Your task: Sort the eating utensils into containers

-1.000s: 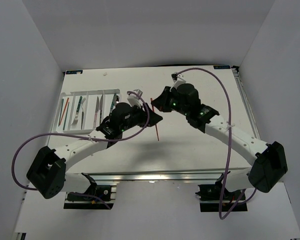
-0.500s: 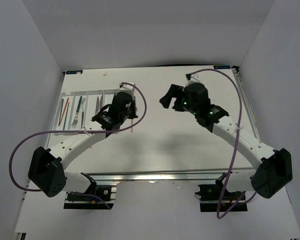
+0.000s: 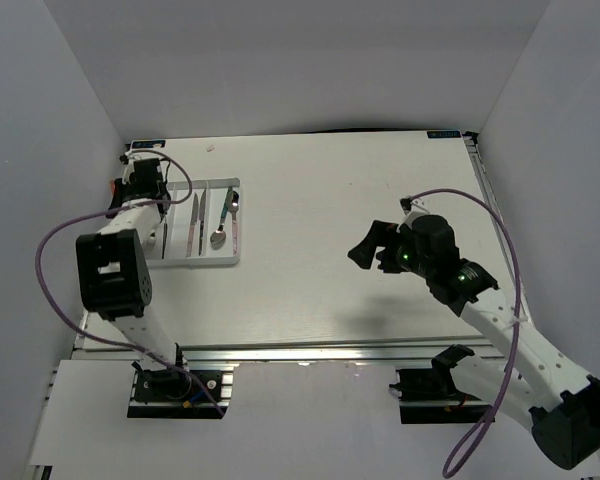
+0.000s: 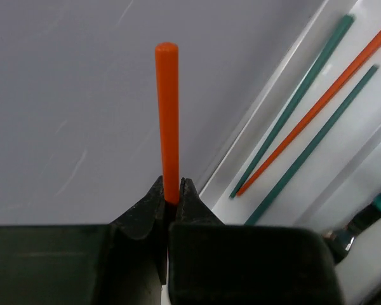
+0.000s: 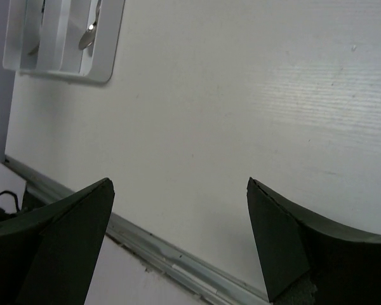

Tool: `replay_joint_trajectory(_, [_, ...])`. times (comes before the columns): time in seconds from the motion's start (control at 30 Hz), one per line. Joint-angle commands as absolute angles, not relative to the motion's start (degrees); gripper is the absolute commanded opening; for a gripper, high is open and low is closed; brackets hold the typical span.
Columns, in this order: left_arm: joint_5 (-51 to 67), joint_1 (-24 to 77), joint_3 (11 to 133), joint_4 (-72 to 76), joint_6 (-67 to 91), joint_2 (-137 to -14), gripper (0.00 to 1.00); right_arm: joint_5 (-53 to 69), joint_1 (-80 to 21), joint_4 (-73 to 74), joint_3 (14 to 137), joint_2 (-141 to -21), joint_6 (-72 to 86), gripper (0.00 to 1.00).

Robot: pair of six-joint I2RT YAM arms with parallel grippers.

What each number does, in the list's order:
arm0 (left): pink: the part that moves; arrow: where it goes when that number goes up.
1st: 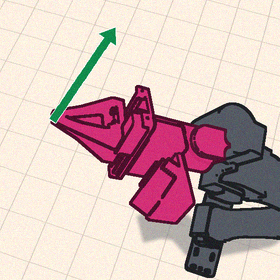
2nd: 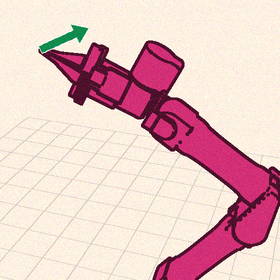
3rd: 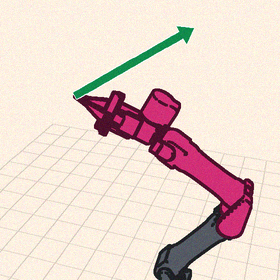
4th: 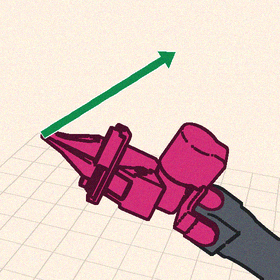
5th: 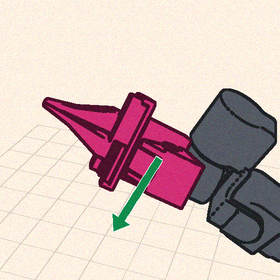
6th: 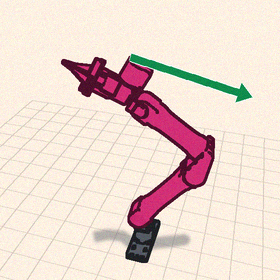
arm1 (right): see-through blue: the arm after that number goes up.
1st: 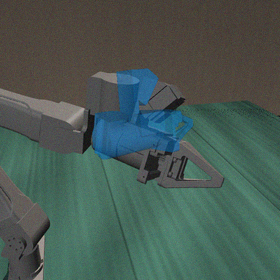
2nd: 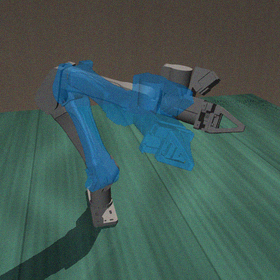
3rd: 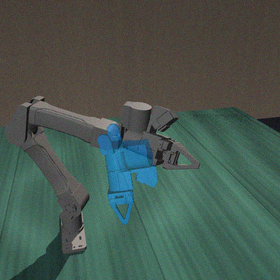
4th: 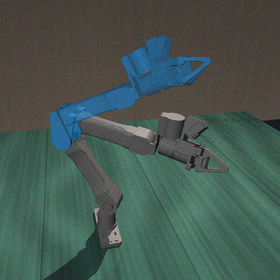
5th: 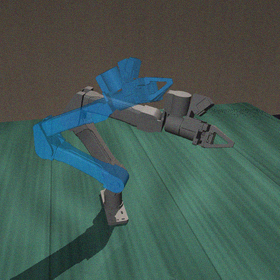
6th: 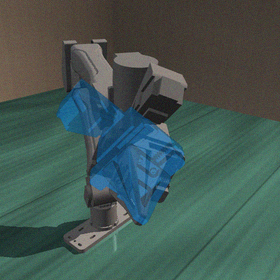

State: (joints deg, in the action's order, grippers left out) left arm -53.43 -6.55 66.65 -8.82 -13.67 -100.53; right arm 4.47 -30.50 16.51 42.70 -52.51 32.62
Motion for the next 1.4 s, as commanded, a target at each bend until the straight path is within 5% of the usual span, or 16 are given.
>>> replay_joint_trajectory(0.0, [-53.9,-6.2,72.5,-3.0,-20.6,-106.6,0.00,9.3,-30.8,19.4,43.7,-47.4,31.3,0.89])
replay_joint_trajectory(0.5, [-46.0,-10.5,82.2,-6.2,-21.9,-116.6,0.00,9.7,-30.9,24.3,46.9,-47.2,28.4,0.89])
replay_joint_trajectory(0.9, [-38.8,-10.8,81.7,-10.0,-18.2,-120.0,0.25,9.5,-31.0,23.3,48.8,-48.1,29.5,0.89])
replay_joint_trajectory(1.0, [-38.1,-10.8,81.5,-10.0,-17.5,-120.0,0.44,9.6,-31.2,23.2,48.9,-47.9,29.7,0.89])
replay_joint_trajectory(1.37, [-35.6,-10.8,83.4,-13.3,-15.5,-115.1,0.57,9.2,-31.6,22.9,50.3,-48.6,30.0,0.89])
